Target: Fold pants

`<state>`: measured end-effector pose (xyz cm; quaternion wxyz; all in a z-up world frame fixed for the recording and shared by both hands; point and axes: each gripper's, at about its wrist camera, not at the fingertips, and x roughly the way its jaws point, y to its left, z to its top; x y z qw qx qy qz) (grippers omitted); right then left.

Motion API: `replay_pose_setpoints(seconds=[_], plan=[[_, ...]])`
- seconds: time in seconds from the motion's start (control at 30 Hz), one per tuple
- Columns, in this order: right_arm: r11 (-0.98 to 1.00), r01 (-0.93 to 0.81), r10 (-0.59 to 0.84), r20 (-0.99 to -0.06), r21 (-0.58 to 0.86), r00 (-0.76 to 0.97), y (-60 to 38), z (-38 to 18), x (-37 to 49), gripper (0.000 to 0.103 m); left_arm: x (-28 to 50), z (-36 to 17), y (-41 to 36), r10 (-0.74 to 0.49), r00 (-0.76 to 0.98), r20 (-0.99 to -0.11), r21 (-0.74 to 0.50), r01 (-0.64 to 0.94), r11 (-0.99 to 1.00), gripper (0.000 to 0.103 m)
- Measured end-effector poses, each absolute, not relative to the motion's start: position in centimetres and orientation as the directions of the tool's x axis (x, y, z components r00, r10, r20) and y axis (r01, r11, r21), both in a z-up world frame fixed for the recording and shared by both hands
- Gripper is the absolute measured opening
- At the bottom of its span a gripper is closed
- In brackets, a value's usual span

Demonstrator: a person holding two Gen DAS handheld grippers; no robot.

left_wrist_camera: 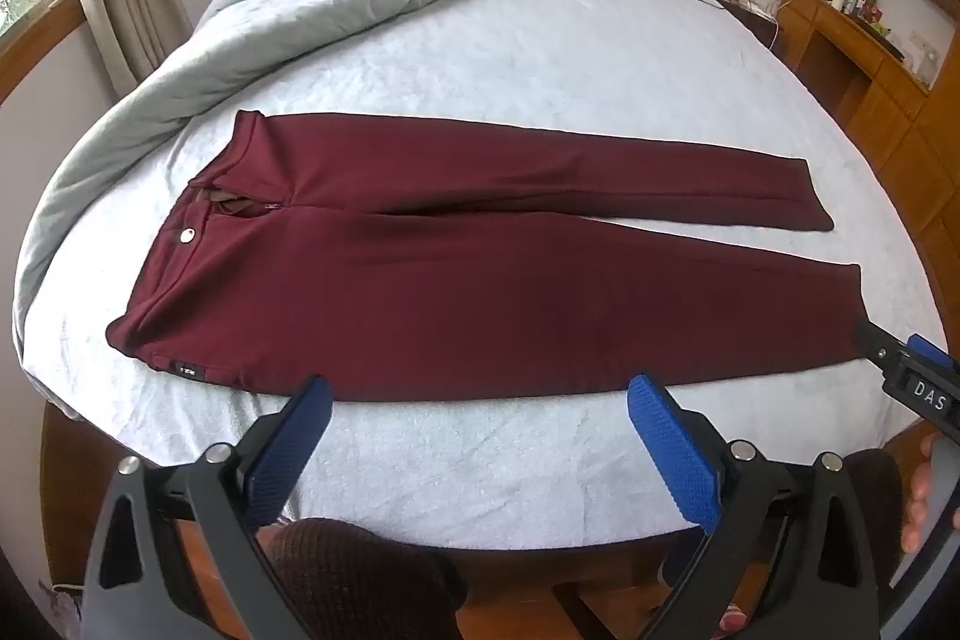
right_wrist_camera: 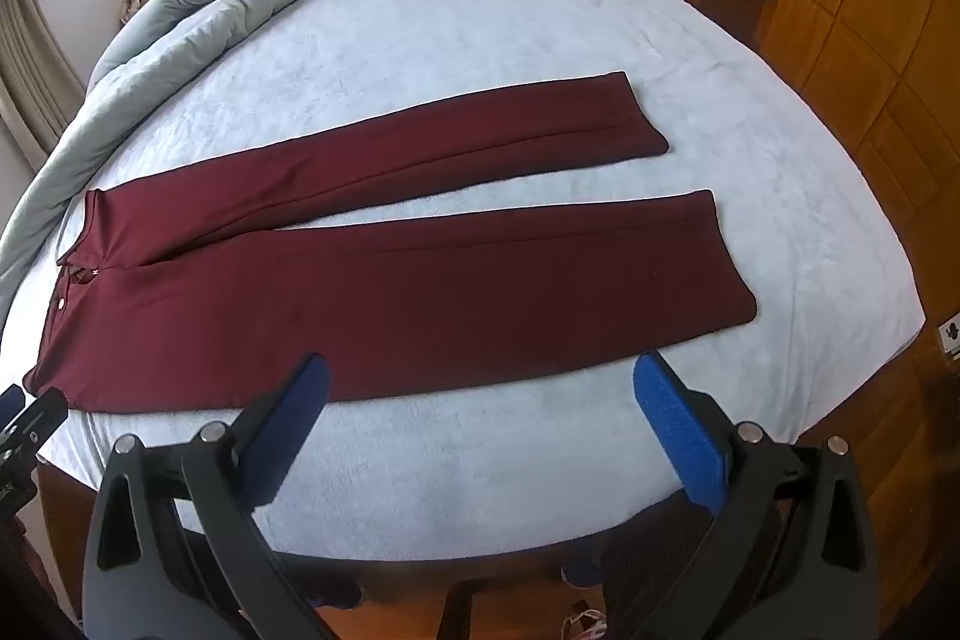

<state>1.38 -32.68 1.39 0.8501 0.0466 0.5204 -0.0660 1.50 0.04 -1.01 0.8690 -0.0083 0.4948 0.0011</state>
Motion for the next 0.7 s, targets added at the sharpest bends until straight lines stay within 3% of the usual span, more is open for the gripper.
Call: replay_pose_setpoints(seconds=[0.7], plan=[[0.988, 0.155, -0.079, -0.88, -0.006, 0.468, -32.2, 1.5, 1.4, 0.101, 2.6, -1.1, 0.1, 0.008, 0.516, -0.856, -0.011, -0.034, 0.999, 0.099]])
